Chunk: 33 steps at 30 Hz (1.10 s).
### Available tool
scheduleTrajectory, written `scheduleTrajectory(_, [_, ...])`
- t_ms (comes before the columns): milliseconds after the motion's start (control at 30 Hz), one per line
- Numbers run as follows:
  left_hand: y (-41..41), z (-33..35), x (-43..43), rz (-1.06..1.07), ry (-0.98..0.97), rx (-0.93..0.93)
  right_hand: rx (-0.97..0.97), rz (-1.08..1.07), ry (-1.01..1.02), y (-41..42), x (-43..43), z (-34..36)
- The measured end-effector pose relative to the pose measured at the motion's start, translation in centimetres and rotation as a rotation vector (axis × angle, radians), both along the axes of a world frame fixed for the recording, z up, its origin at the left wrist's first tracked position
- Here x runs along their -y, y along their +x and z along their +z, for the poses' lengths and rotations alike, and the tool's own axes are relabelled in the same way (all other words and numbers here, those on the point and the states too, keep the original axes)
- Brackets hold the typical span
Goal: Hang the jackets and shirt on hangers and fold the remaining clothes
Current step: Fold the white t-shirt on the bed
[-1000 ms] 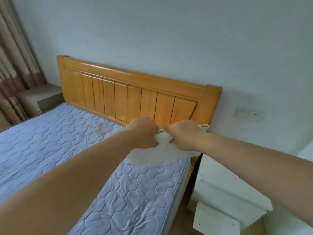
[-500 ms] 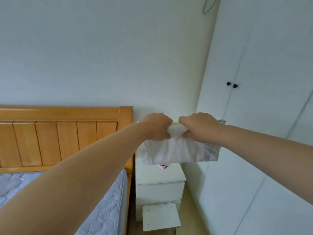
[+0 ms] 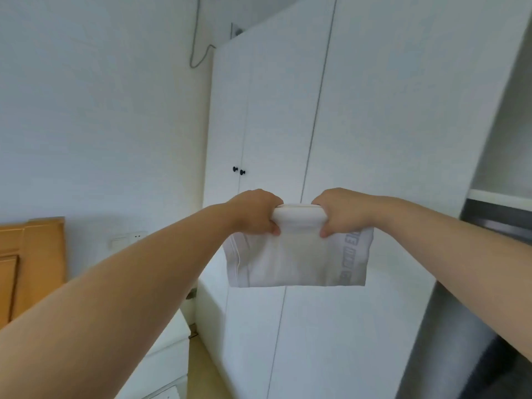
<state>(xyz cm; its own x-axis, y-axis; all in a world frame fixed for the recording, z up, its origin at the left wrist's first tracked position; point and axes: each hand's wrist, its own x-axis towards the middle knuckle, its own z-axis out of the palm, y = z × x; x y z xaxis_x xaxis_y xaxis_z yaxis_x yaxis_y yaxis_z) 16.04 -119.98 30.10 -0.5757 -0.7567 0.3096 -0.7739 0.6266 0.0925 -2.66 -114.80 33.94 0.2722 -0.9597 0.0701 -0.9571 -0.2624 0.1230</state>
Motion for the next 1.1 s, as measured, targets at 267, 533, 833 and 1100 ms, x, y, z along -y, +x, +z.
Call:
scheduleTrajectory(267, [-14.6,3.8,-4.1,-0.308,0.244,-0.036,0.21,-0.225,0.017,-14.5,-9.3,2.4])
scheduleTrajectory(533, [-23.0,8.2,-6.2,-0.526,0.414,-0.027,0.673,-0.472,0.112,-22.6,-16.0,5.9])
scheduleTrajectory(833, [-29.2,14.5,-7.3,-0.682,0.298,-0.077,0.854,-0.696,-0.048,-26.5,-20.7,11.5])
scheduleTrajectory(1100, [-33.7,18.9,-8.1,-0.754,0.015,-0.072,0.807,-0.837,-0.228,-29.2,-21.7,14.9])
